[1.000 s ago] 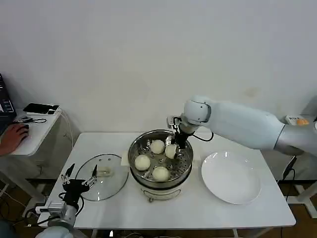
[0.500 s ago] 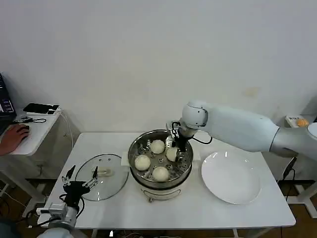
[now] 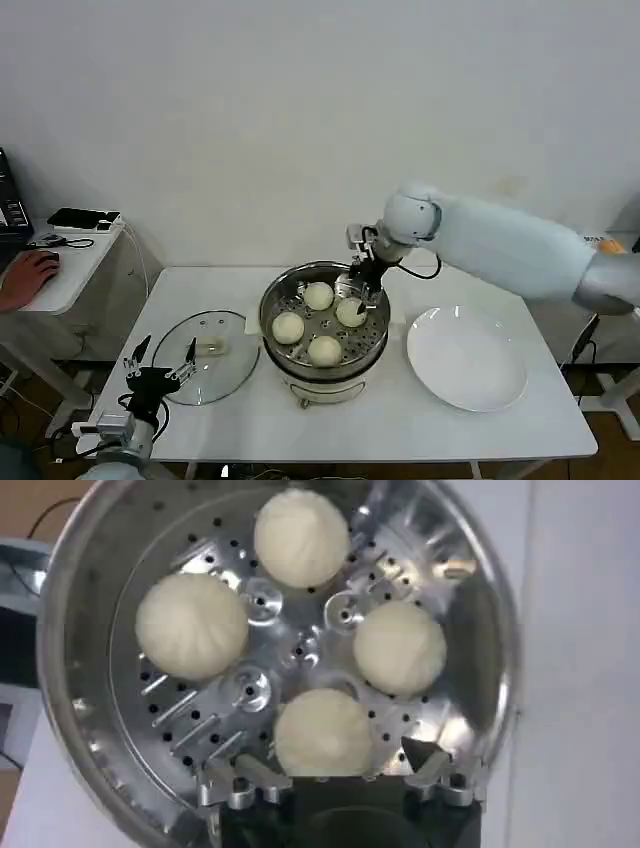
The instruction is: Take steamed baozi put them in steamer then cover it.
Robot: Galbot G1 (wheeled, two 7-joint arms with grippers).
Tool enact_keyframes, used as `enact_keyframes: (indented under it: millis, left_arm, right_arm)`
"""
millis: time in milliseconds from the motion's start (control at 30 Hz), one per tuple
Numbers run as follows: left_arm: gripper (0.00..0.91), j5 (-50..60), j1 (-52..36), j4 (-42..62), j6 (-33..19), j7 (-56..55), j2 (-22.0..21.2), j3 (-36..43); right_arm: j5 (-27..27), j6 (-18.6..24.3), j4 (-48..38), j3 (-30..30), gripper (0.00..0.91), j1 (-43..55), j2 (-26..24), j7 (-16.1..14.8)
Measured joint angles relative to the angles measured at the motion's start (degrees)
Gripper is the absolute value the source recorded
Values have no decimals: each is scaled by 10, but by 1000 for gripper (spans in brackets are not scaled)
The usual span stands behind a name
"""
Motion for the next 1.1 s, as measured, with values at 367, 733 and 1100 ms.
enact_keyframes:
  millis: [367, 733, 1100]
  left_arm:
    - [907, 17, 11, 4, -6, -1, -5, 3]
    - [907, 26, 24, -5, -23, 4, -9, 12]
    - [907, 112, 17, 16, -38, -17, -1, 23]
  right_arm:
    - [80, 52, 91, 223, 907, -120, -106, 165]
    - [110, 106, 229, 548, 907, -440, -175, 372]
    - [94, 149, 342, 845, 907, -805, -85, 497]
